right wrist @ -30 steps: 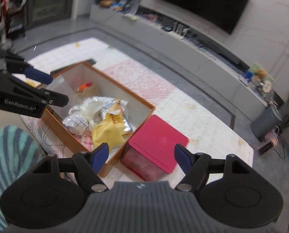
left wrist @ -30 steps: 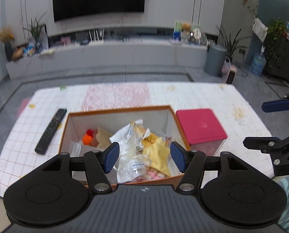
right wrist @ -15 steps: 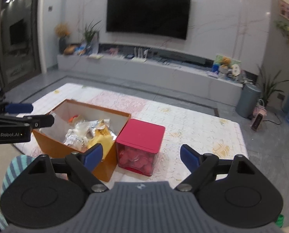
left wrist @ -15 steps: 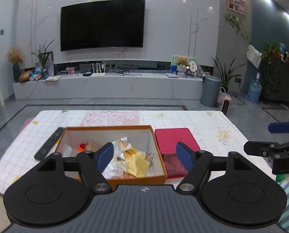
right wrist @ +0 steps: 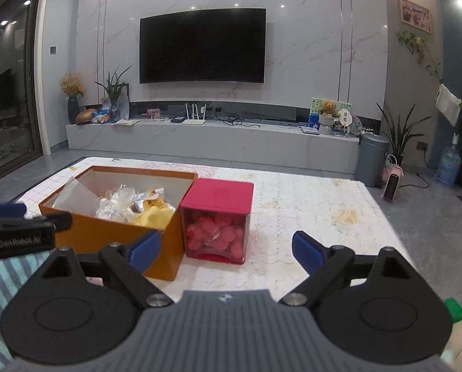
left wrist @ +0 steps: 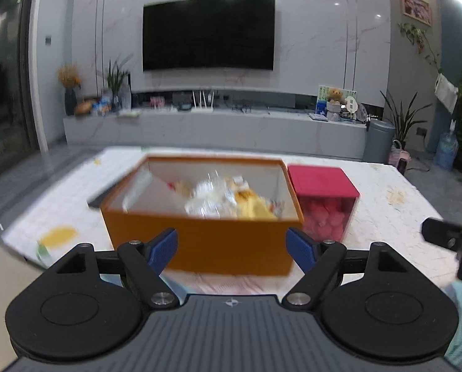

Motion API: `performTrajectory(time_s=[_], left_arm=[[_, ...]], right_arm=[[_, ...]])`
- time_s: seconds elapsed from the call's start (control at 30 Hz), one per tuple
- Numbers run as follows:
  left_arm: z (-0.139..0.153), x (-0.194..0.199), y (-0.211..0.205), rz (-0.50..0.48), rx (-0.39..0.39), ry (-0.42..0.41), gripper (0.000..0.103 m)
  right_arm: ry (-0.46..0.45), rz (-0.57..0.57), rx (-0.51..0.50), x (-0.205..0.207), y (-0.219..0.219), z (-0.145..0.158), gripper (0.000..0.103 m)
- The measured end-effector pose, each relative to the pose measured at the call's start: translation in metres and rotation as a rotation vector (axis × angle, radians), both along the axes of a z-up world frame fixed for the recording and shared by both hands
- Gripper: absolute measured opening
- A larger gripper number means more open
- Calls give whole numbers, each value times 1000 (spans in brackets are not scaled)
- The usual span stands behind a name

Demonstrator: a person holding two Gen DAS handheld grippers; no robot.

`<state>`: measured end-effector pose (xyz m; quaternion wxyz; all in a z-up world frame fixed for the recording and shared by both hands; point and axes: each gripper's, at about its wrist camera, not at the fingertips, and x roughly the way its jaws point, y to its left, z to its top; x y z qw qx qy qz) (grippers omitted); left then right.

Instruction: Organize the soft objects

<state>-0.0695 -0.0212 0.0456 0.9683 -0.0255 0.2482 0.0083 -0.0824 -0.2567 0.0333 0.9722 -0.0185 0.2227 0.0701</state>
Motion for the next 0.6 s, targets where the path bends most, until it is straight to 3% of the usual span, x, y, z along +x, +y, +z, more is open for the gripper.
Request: performTrajectory(time_s=[0.07, 0.23, 0.47, 0.6], left_arm=[[-7, -3, 2, 3, -30, 10, 93], [-14, -7, 0, -6, -12, 29, 93], [-23, -12, -4, -12, -8, 45, 93], [-23, -14, -7, -10, 4, 37, 99]], right_arm=[[7, -3, 23, -6, 1, -11, 91], [9, -10, -4, -18, 16, -29, 92], [-18, -1, -25, -27, 22, -40, 93], [-34, -21, -4, -28, 18, -39, 94]])
